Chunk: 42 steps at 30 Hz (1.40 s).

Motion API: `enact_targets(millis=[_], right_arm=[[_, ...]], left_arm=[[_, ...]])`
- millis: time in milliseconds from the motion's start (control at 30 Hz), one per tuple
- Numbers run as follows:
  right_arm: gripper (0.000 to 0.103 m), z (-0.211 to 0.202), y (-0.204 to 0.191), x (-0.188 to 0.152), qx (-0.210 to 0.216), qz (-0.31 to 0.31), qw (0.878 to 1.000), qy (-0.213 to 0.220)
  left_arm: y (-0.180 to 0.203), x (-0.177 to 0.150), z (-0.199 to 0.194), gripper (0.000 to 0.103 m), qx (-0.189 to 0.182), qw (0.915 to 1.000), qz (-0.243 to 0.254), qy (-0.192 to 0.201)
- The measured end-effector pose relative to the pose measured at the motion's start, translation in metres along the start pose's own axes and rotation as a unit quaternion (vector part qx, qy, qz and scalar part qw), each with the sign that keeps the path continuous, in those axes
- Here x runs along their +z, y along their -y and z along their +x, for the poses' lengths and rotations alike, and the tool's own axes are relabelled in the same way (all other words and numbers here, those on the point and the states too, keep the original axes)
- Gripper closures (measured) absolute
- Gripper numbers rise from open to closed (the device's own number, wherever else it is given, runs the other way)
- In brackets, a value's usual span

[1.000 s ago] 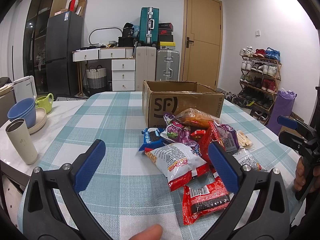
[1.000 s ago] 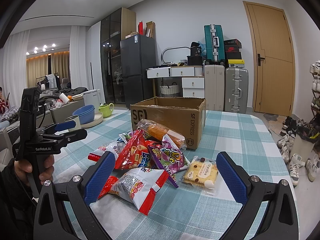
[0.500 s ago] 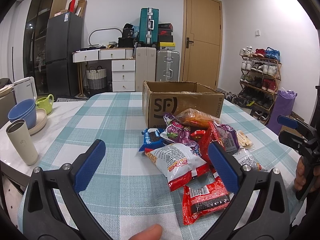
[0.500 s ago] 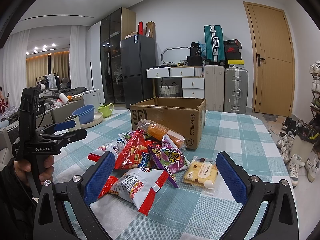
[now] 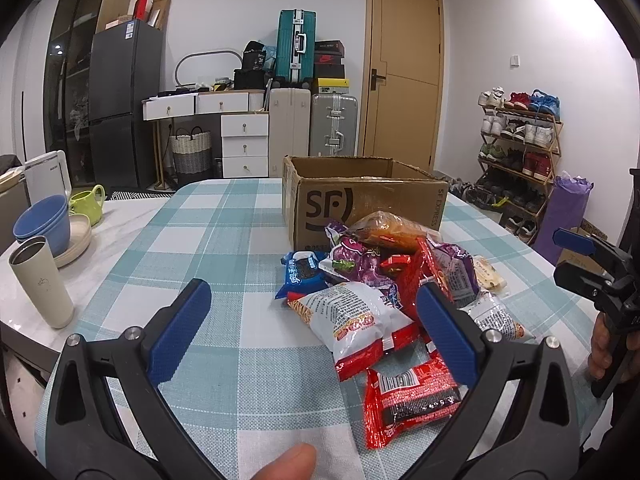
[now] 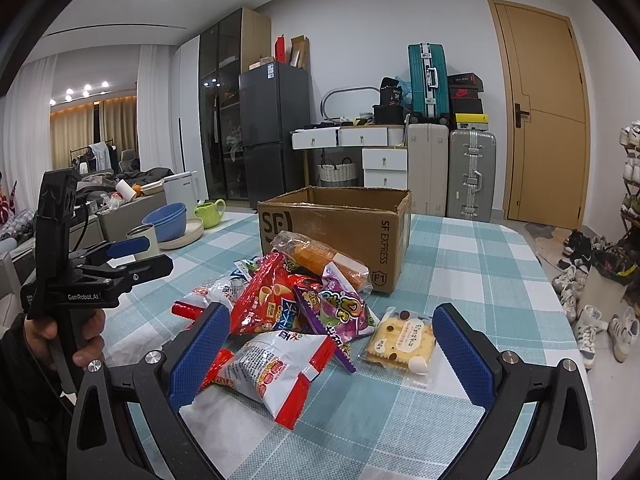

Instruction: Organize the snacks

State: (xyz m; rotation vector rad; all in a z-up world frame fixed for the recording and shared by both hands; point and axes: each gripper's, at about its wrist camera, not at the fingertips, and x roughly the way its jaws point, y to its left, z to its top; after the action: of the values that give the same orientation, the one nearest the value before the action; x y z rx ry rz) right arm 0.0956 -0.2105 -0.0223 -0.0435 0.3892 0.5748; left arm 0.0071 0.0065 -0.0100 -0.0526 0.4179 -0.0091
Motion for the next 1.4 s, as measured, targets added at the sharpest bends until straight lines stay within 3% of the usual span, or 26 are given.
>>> enact_targets(millis=[300,667,800,967,1200,1400], right_arm=[[0.0,0.006,-0.002,0.002,-0.019,0.009,1.0,-0.017],[0.0,0.021,-0.013,0.003,-0.002,0.044,0.993,-0.106],[0.001,0.026,-0.017,-0.001,0.01,0.051,0.992,-0.119],[0.01,0.041,-0.023,-0.008,0.023,0.054,0.987,-0.15],[0.012,0.063,-0.027,-0.015,0.053,0.064,0.98,-0.18],[0.022,0.08,-0.035,-0.017,0.056,0.055,0.977,-0.2]], left_arm=[[0.006,0.001,0.001,0.001,0.003,1.0,-0.001,-0.009],[0.014,-0.001,-0.01,0.001,-0.015,0.9989,-0.004,-0.045],[0.019,-0.006,-0.013,0.001,-0.031,0.9974,-0.002,-0.064],[0.027,-0.015,-0.012,0.002,-0.027,0.9966,0.009,-0.077],[0.038,-0.024,-0.001,0.005,-0.058,0.9925,0.008,-0.108],[0.051,-0.03,0.013,0.005,-0.064,0.9882,0.035,-0.135]])
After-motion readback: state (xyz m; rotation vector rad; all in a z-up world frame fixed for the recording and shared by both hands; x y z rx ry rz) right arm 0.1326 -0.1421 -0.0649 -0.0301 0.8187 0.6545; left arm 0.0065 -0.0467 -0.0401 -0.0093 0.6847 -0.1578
